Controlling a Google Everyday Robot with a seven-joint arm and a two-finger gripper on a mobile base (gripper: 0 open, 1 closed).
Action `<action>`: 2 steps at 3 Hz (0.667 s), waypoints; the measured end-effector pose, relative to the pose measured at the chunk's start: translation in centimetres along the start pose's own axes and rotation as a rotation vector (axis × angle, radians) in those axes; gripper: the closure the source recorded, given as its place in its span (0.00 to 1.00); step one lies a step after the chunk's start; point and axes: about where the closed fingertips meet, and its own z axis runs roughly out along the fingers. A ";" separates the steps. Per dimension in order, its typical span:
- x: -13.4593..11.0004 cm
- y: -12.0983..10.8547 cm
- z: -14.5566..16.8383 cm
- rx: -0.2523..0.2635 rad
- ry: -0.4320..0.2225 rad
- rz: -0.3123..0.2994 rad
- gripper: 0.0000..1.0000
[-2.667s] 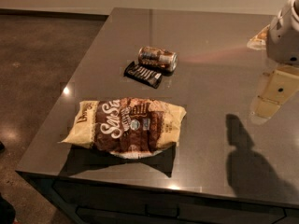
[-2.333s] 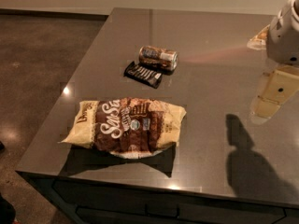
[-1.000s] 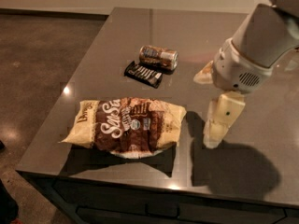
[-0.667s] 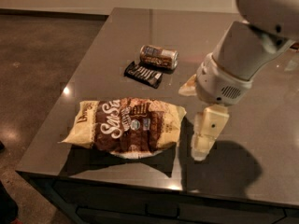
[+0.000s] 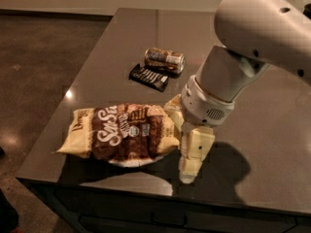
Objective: Pick brown chip bag
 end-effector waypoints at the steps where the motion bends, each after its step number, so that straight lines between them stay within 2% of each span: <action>1: -1.8 0.1 0.7 -0.002 -0.067 -0.023 0.23; 2: -3.1 -0.4 0.1 0.023 -0.119 -0.008 0.46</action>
Offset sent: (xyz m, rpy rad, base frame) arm 0.0106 0.0385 0.0256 0.1868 -0.0235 -0.0596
